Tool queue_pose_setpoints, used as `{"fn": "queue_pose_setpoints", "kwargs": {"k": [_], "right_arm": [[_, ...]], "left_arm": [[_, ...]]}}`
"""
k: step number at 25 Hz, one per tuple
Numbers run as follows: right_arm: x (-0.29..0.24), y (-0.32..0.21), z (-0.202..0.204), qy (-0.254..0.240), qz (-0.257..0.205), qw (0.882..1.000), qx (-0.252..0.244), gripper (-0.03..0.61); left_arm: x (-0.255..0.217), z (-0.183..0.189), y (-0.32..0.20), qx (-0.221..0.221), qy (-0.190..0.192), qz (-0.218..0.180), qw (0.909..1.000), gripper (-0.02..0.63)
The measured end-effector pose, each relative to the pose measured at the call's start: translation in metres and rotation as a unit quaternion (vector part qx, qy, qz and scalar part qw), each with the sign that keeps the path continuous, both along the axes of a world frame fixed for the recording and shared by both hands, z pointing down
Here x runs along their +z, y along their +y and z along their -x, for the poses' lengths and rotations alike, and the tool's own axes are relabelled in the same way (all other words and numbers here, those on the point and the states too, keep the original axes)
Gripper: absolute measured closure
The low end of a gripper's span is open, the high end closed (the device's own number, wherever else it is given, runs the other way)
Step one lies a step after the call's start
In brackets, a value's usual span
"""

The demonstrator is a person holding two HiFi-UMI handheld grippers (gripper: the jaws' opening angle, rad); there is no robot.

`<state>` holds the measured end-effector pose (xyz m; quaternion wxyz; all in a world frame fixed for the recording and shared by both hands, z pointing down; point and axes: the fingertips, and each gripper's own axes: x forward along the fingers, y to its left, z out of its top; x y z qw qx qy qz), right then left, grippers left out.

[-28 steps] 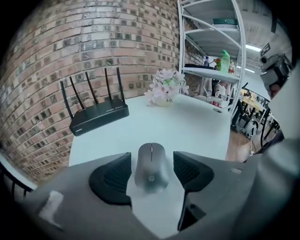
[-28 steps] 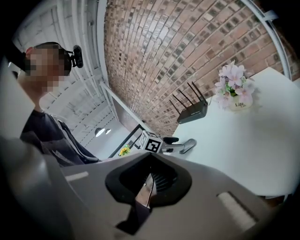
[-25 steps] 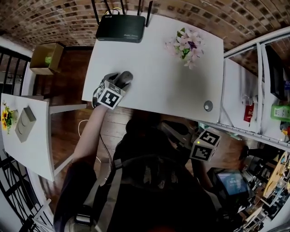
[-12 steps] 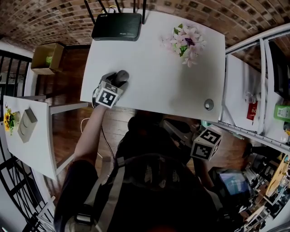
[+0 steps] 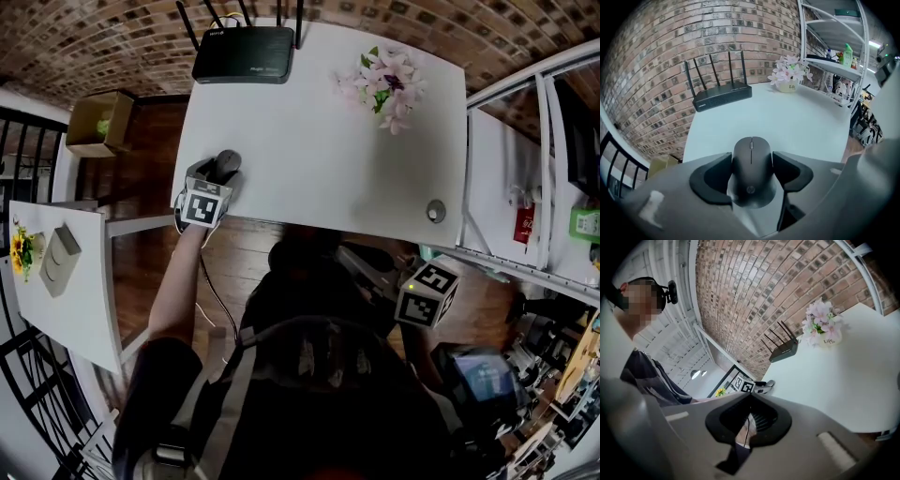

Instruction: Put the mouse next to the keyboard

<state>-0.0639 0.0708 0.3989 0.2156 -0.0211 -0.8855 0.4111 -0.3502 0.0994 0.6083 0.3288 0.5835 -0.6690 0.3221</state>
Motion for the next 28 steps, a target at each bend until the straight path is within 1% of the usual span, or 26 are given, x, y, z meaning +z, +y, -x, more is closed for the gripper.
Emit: {"fn": "queue_pose_setpoints", "kwargs": {"k": [8, 15, 18, 21, 24, 28], "right_arm": [[-0.003, 0.008, 0.008, 0.0, -0.008, 1.0, -0.005, 0.572], [-0.001, 0.012, 0.014, 0.004, -0.006, 1.0, -0.003, 0.572], [-0.002, 0.015, 0.019, 0.005, -0.008, 1.0, -0.006, 0.572], [-0.003, 0.017, 0.022, 0.005, -0.008, 1.0, -0.006, 0.572], [-0.001, 0.019, 0.025, 0.01, -0.006, 1.0, -0.008, 0.572], [-0.002, 0.022, 0.029, 0.012, -0.009, 1.0, -0.012, 0.572]], "left_arm": [[-0.001, 0.019, 0.02, -0.02, -0.002, -0.002, 0.9998, 0.334], [0.002, 0.037, 0.031, -0.034, -0.011, 0.002, 0.9994, 0.334], [0.002, 0.046, 0.036, -0.04, -0.021, -0.002, 0.999, 0.333], [0.003, 0.059, 0.046, -0.056, -0.029, 0.002, 0.998, 0.333], [0.002, 0.067, 0.052, -0.072, -0.026, -0.005, 0.997, 0.333], [0.0, 0.079, 0.059, -0.085, -0.034, -0.01, 0.9958, 0.333]]}}
